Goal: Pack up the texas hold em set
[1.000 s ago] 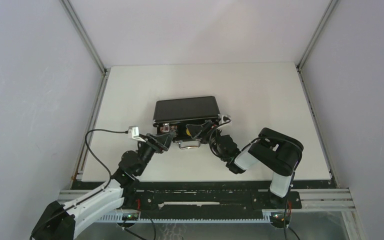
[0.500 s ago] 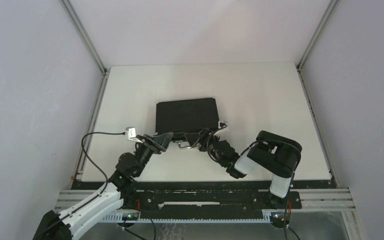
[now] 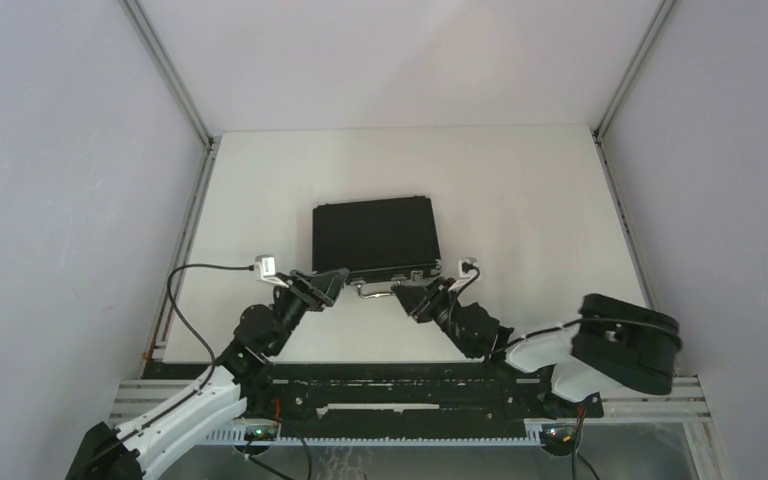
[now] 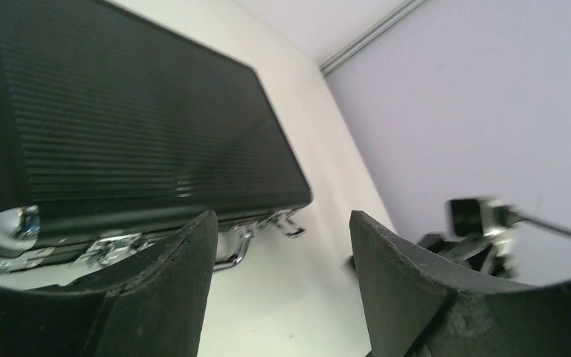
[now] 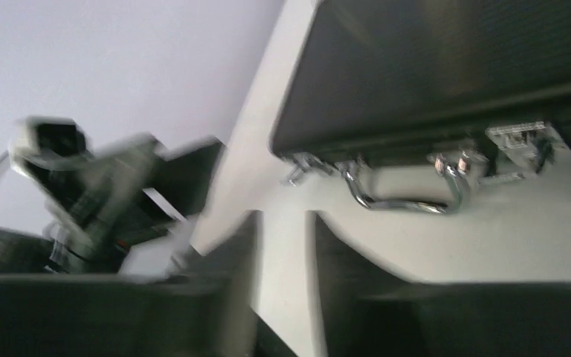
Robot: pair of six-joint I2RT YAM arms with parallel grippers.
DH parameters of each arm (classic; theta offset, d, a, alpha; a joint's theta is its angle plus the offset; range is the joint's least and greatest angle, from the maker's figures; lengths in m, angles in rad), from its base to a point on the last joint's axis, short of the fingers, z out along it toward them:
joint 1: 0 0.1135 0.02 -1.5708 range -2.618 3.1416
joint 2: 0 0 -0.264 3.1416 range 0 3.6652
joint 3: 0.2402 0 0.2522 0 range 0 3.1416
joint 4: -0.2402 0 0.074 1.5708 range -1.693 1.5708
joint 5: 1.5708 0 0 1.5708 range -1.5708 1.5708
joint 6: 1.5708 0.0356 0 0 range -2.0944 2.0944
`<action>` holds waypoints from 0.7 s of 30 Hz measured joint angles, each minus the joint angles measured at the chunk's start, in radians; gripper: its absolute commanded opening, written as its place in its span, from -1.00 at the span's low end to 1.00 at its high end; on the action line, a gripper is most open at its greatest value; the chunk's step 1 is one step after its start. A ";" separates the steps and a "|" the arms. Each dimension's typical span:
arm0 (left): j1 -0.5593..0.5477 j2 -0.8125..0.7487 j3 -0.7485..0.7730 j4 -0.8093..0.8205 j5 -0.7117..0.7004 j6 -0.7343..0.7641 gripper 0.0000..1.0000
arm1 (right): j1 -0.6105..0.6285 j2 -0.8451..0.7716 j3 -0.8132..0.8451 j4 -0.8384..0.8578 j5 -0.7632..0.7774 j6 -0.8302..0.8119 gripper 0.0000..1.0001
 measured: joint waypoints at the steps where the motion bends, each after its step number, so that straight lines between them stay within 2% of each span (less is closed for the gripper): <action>1: 0.000 0.019 0.000 -0.005 0.000 0.008 0.39 | -0.004 -0.053 0.015 -0.048 0.017 -0.015 -1.00; 6: 0.000 0.117 0.001 -0.013 -0.014 0.080 0.33 | -0.068 -0.188 0.126 -0.211 0.032 -0.114 -1.00; 9: 0.010 0.196 0.017 -0.018 -0.028 0.135 0.33 | -0.190 -0.179 0.140 -0.207 -0.076 -0.153 -1.00; 12: 0.059 0.310 0.061 0.007 -0.024 0.160 0.33 | -0.297 -0.099 0.146 -0.179 -0.178 -0.167 -1.00; 13: 0.080 0.351 0.080 0.013 -0.019 0.164 0.33 | -0.323 -0.029 0.175 -0.175 -0.232 -0.168 -1.00; 17: 0.143 0.539 0.170 0.026 0.019 0.153 0.33 | -0.369 0.131 0.267 -0.173 -0.321 -0.152 -1.00; 21: 0.159 0.668 0.190 0.155 0.058 0.116 0.34 | -0.373 0.245 0.317 -0.191 -0.348 -0.096 -1.00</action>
